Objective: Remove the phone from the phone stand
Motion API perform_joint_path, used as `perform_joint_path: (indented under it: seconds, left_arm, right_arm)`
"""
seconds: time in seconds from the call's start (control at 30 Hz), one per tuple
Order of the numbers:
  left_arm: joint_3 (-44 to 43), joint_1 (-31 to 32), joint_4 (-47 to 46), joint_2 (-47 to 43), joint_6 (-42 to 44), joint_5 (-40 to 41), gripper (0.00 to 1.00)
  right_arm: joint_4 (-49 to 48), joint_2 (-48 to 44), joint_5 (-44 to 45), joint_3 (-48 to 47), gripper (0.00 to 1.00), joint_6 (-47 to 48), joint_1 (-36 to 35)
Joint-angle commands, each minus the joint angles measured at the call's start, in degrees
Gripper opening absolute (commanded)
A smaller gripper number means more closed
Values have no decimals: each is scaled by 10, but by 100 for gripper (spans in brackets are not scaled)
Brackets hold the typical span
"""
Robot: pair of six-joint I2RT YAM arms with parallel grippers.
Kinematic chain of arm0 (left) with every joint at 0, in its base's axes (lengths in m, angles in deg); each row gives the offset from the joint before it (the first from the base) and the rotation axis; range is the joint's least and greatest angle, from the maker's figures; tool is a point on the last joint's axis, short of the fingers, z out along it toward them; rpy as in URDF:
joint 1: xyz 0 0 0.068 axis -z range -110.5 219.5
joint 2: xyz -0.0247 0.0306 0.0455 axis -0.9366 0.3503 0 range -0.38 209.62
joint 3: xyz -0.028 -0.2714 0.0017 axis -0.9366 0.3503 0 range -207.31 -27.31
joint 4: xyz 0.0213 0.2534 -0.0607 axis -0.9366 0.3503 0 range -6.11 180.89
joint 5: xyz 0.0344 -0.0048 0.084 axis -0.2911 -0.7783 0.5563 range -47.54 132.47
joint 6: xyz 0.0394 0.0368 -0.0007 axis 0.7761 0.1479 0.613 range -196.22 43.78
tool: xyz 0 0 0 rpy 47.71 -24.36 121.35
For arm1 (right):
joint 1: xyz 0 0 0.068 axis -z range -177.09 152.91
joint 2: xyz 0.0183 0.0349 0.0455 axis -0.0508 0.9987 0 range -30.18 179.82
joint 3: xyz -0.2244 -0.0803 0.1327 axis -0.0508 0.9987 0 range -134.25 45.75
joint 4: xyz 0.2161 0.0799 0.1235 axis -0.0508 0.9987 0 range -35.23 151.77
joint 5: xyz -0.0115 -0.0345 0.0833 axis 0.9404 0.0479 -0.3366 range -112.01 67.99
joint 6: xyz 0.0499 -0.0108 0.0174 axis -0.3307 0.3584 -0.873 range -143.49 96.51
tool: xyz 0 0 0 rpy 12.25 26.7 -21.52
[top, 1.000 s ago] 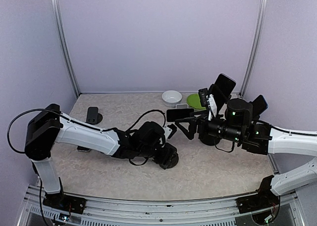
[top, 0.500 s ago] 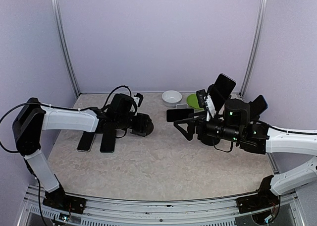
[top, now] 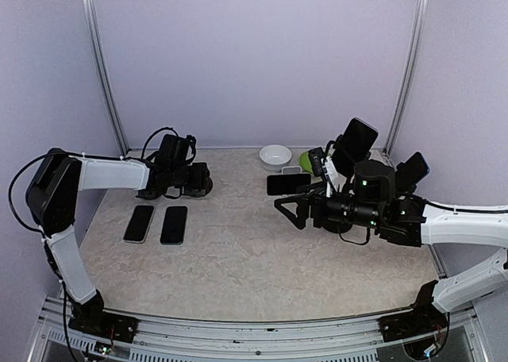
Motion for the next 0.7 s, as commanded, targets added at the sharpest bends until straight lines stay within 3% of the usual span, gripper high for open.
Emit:
perform_joint_path:
  seconds: [0.0, 0.67]
  left_arm:
    - [-33, -30, -9, 31, 10, 9, 49]
    - [-116, -83, 26, 151, 25, -11, 53]
  right_arm:
    - [-10, 8, -17, 4, 100, 3, 8]
    - [3, 44, -38, -20, 100, 8, 7]
